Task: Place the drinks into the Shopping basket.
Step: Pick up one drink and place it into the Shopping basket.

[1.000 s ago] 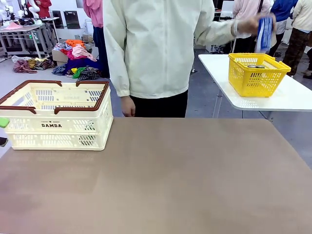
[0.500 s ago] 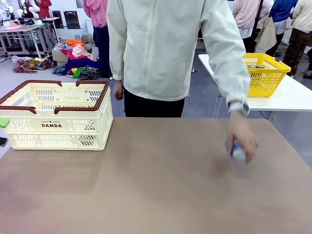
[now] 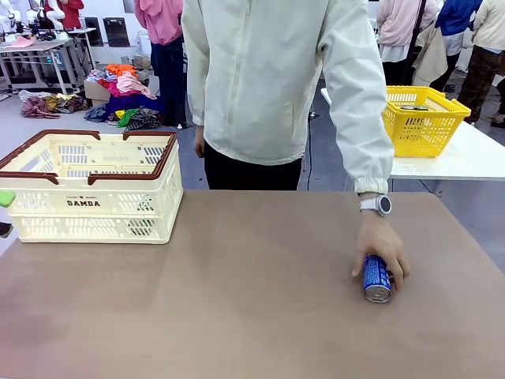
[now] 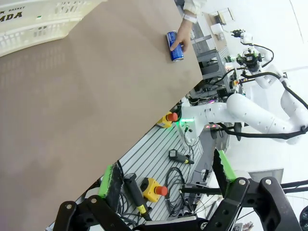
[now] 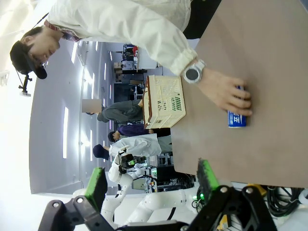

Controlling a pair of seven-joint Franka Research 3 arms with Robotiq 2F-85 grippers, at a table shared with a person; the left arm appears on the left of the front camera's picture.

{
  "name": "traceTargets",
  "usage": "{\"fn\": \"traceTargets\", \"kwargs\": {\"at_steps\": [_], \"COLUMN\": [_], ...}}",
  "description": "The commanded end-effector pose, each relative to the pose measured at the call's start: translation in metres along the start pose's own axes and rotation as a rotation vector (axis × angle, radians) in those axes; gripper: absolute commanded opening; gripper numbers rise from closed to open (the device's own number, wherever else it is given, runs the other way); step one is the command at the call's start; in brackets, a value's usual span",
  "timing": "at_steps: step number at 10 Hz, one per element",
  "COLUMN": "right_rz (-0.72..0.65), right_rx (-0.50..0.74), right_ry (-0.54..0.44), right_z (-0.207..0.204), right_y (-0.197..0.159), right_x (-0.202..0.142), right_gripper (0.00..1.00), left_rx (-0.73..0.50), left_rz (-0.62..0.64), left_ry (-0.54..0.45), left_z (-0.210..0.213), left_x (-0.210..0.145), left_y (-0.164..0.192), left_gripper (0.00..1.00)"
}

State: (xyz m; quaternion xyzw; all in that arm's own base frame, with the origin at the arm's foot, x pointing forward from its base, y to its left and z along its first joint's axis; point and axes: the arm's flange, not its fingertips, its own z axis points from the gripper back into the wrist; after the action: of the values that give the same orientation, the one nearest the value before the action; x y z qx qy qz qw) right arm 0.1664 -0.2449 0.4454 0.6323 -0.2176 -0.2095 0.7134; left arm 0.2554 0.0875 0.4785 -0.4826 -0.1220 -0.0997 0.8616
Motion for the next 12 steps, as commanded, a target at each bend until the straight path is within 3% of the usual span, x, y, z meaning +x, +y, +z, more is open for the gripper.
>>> {"fn": "traceTargets", "kwargs": {"at_steps": [1, 3, 5, 7, 9, 10, 12], "right_rz": [0.003, 0.0, -0.038, -0.067, 0.032, 0.08, 0.178], "right_rx": [0.019, 0.0, -0.163, -0.455, -0.683, -0.79, -0.889], "right_ry": [-0.012, 0.0, 0.048, 0.093, 0.182, 0.234, 0.34], "right_z": [-0.002, 0.0, -0.051, -0.142, -0.227, -0.27, -0.33], "right_y": [0.004, 0.0, 0.022, 0.048, 0.061, 0.054, 0.027], "right_x": [0.0, 0.0, 0.01, 0.007, -0.009, -0.025, -0.056], "right_gripper": [1.0, 1.0, 1.0, 1.0, 1.0, 1.0, 1.0], "left_rx": [-0.012, -0.012, -0.012, -0.012, -0.012, -0.012, -0.012], "left_rz": [0.013, 0.013, 0.013, 0.013, 0.013, 0.013, 0.013], "left_ry": [0.001, 0.001, 0.001, 0.001, 0.001, 0.001, 0.001], "left_z": [0.002, 0.002, 0.002, 0.002, 0.002, 0.002, 0.002], "left_x": [-0.002, -0.002, -0.002, -0.002, -0.002, -0.002, -0.002], "left_y": [-0.001, -0.001, -0.001, -0.001, -0.001, -0.001, -0.001], "left_gripper": [1.0, 1.0, 1.0, 1.0, 1.0, 1.0, 1.0]}}
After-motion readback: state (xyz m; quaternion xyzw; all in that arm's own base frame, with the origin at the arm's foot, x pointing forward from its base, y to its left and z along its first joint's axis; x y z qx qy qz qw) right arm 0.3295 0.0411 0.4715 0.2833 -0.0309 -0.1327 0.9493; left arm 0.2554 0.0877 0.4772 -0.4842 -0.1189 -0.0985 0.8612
